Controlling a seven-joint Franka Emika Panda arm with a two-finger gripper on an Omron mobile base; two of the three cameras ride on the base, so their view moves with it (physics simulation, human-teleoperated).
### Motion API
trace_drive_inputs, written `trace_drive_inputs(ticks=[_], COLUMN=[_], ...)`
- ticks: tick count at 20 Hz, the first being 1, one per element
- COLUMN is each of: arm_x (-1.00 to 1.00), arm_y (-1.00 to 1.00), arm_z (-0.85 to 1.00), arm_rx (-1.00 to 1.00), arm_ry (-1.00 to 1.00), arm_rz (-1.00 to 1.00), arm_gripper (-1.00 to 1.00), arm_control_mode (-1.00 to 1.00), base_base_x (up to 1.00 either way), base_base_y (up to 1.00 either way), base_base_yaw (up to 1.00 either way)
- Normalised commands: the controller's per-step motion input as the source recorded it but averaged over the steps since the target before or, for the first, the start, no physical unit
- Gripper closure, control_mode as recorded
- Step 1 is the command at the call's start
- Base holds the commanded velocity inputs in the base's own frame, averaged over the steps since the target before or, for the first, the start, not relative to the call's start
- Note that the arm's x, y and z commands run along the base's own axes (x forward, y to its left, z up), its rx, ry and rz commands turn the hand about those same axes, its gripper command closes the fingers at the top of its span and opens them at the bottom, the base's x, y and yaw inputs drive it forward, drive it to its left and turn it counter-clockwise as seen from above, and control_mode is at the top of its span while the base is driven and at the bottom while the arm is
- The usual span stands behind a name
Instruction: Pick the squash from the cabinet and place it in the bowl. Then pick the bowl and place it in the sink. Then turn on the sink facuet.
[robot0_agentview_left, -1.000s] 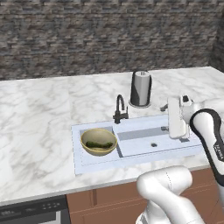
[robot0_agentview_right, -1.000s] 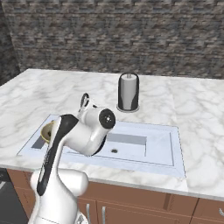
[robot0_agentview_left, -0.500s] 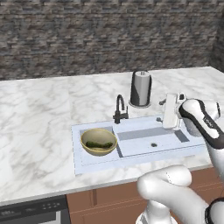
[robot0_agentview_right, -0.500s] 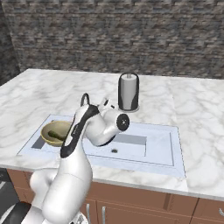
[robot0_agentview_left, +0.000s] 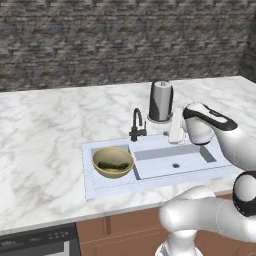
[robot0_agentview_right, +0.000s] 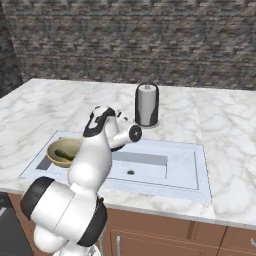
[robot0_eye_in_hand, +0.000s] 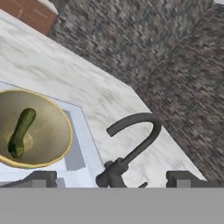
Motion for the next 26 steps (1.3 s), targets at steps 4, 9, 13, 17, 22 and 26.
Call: trace_drive_inputs(ticks=[4, 9, 13, 17, 22, 26], arm_x=[0.72, 0.53, 0.29, 0.33, 0.3, 0.26], arm_y=[0.05, 0.01, 0.0, 0.0, 0.0, -0.01], arm_z=[-0.2, -0.42, -0.2, -0.06, -0.03, -0.21], arm_rx=[0.02, 0.09, 0.16, 0.16, 0.16, 0.2], arm_ry=[0.0, 0.01, 0.06, 0.05, 0.02, 0.02], arm_rz=[-0.01, -0.08, -0.13, -0.1, -0.03, 0.0], arm_gripper=[-1.0, -1.0, -1.0, -1.0, -1.0, -1.0], arm_control_mode=[-1.0, -1.0, -1.0, -1.0, -1.0, -1.0], base_base_x=[0.0, 0.0, 0.0, 0.0, 0.0, 0.0], base_base_y=[0.0, 0.0, 0.0, 0.0, 0.0, 0.0], base_base_yaw=[0.0, 0.0, 0.0, 0.0, 0.0, 0.0])
